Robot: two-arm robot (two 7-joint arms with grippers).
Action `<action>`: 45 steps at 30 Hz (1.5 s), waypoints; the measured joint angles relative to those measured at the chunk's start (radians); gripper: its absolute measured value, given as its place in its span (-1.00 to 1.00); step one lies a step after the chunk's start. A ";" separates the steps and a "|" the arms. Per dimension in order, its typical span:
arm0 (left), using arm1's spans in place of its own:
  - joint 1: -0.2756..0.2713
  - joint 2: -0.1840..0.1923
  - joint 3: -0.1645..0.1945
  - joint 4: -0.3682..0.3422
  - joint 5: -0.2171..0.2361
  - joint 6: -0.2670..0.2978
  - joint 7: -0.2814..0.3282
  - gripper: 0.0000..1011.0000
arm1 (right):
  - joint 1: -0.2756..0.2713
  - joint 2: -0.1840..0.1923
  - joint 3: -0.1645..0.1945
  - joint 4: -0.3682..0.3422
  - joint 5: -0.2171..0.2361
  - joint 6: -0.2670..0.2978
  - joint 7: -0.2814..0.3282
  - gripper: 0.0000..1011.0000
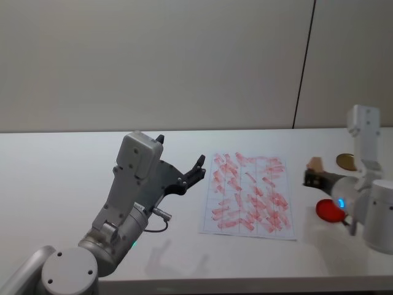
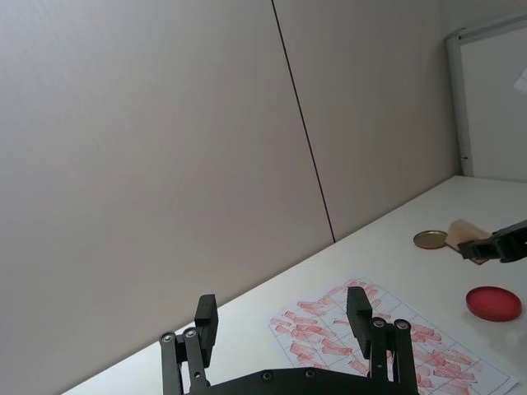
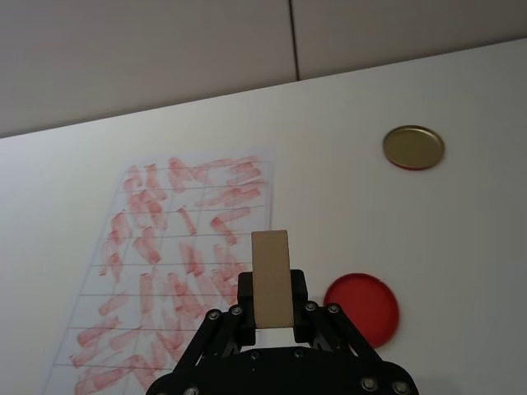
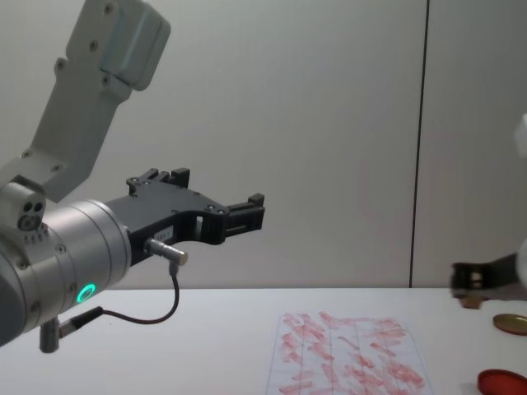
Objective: Use the one hand to pick up the stamp and affix it onto the A4 paper.
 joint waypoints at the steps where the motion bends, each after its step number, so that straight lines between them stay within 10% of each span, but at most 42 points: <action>1: 0.000 0.000 0.000 0.000 0.000 0.000 0.000 0.96 | -0.001 0.003 0.004 -0.002 0.001 0.000 -0.002 -0.57; 17: 0.000 0.000 0.000 0.000 0.000 0.000 0.000 0.96 | 0.004 0.045 0.064 0.094 0.000 -0.016 -0.014 -0.57; 38: 0.000 0.000 0.000 0.000 0.000 0.000 0.000 0.96 | 0.101 0.027 0.050 0.334 -0.031 -0.077 0.044 -0.57; 45: 0.000 0.000 0.000 0.000 0.000 0.000 0.000 0.96 | 0.119 0.021 0.047 0.379 -0.035 -0.094 0.049 -0.18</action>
